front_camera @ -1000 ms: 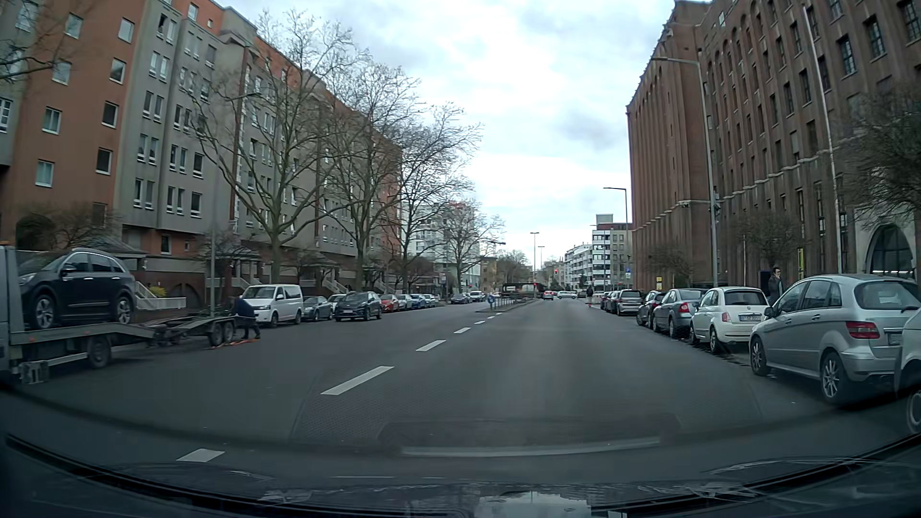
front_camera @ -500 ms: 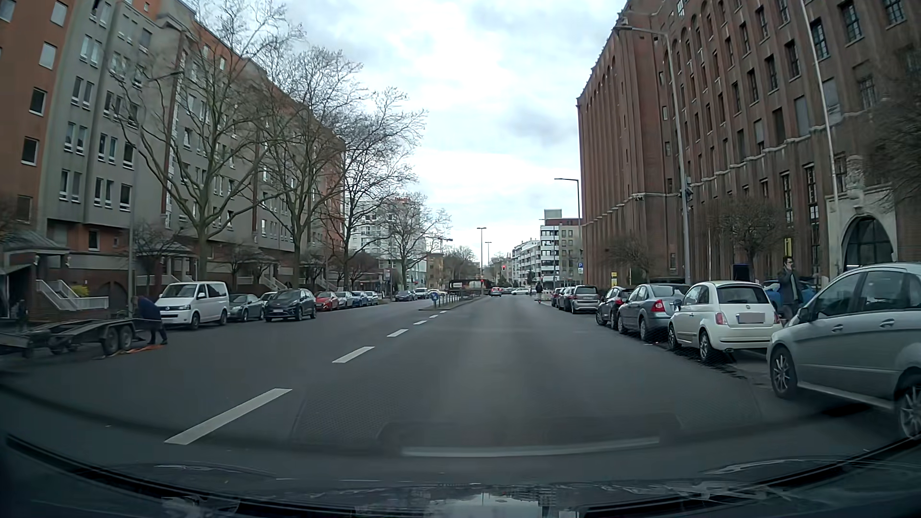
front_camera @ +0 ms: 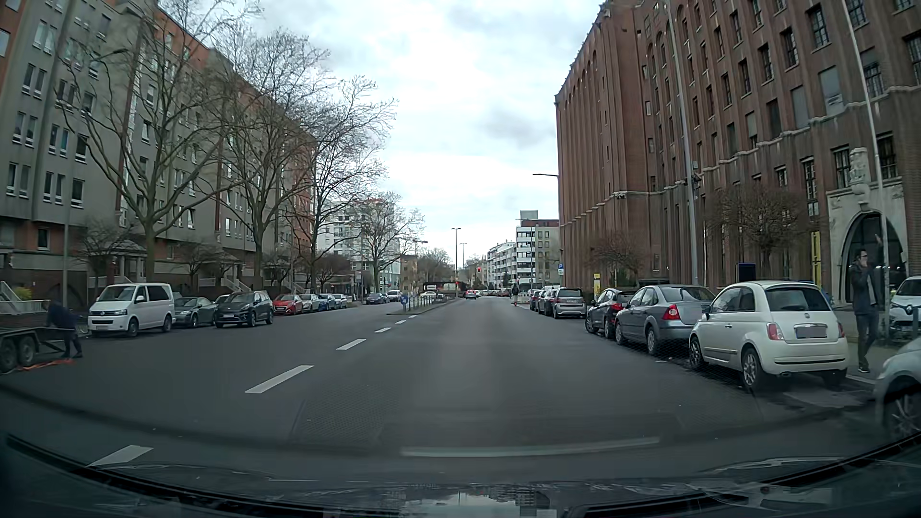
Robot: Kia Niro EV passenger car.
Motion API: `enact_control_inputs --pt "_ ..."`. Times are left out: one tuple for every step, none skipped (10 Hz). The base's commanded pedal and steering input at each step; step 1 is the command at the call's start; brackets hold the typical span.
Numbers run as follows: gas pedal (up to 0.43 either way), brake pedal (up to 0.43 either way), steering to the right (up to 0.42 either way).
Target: Follow the waypoints while adhering to traffic rules and regulations
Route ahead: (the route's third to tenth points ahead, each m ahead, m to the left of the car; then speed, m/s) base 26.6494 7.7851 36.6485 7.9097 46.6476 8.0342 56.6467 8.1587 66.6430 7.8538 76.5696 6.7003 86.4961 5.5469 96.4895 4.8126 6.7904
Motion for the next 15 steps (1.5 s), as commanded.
enact_control_inputs --pt "0.268 0.012 0.026" --pt "0.268 0.018 0.024" --pt "0.268 0.018 0.024" --pt "0.268 0.018 0.024" --pt "0.268 0.018 0.021" --pt "0.268 0.018 0.020" --pt "0.268 0.018 0.020" --pt "0.260 0.018 0.018" --pt "0.260 0.018 0.013" --pt "0.248 0.018 0.006" --pt "0.209 0.012 0.003" --pt "0.197 0.018 0.003" --pt "0.150 0.018 0.003" --pt "0.130 0.018 0.003" --pt "0.130 0.018 0.003"
